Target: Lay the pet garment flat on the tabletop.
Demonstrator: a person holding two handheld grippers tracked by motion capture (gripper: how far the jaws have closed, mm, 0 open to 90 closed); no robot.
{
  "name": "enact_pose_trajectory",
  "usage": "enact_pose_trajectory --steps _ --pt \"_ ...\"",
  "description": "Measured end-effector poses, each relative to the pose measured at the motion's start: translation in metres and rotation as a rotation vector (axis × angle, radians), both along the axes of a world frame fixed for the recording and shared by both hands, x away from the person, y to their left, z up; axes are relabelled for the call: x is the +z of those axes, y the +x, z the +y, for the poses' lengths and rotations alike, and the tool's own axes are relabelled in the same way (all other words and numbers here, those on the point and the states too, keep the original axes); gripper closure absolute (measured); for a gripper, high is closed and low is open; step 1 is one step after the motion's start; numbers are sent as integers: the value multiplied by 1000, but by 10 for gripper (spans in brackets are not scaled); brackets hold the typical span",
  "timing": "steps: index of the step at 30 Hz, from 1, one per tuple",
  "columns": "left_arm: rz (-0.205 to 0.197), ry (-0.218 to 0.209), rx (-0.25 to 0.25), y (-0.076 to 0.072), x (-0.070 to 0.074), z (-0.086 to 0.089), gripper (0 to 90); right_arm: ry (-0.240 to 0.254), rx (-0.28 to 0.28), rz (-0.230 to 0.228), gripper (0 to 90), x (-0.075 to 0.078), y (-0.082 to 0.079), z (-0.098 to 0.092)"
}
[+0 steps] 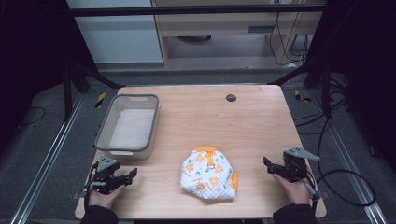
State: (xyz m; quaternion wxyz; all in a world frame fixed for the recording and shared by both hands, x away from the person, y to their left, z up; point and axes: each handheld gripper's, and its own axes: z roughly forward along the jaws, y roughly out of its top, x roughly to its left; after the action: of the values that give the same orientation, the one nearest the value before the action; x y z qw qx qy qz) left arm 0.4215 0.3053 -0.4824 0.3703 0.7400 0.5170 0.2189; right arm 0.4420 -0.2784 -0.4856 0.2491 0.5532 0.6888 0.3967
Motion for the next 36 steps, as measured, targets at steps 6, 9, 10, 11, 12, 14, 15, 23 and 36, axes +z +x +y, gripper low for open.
enact_pose_trajectory --steps 6,9,10,11,12,14,15,23,36 --pt "-30 -13 -26 -9 9 -8 213 15 57 -20 157 3 -5 8" --pt "-35 -18 -44 -11 12 -12 214 4 86 -17 159 4 -4 13" --pt "-37 -20 -47 -13 13 -13 214 4 86 -17 159 4 -4 13" --pt "-41 -28 -54 -14 14 -14 224 4 98 -15 163 5 -5 16" --pt "-41 -35 -68 -15 15 -15 224 4 98 -15 163 5 -5 16" --pt "-61 -34 -76 -17 17 -18 256 -7 100 -18 163 6 -7 18" --pt "-63 -31 -87 -18 18 -19 259 -9 102 -22 163 7 -7 18" --pt "-131 -70 -61 -21 36 -24 290 7 115 -43 159 19 -5 21" --pt "-179 -123 -74 -15 61 -24 310 19 137 -68 165 38 0 24"
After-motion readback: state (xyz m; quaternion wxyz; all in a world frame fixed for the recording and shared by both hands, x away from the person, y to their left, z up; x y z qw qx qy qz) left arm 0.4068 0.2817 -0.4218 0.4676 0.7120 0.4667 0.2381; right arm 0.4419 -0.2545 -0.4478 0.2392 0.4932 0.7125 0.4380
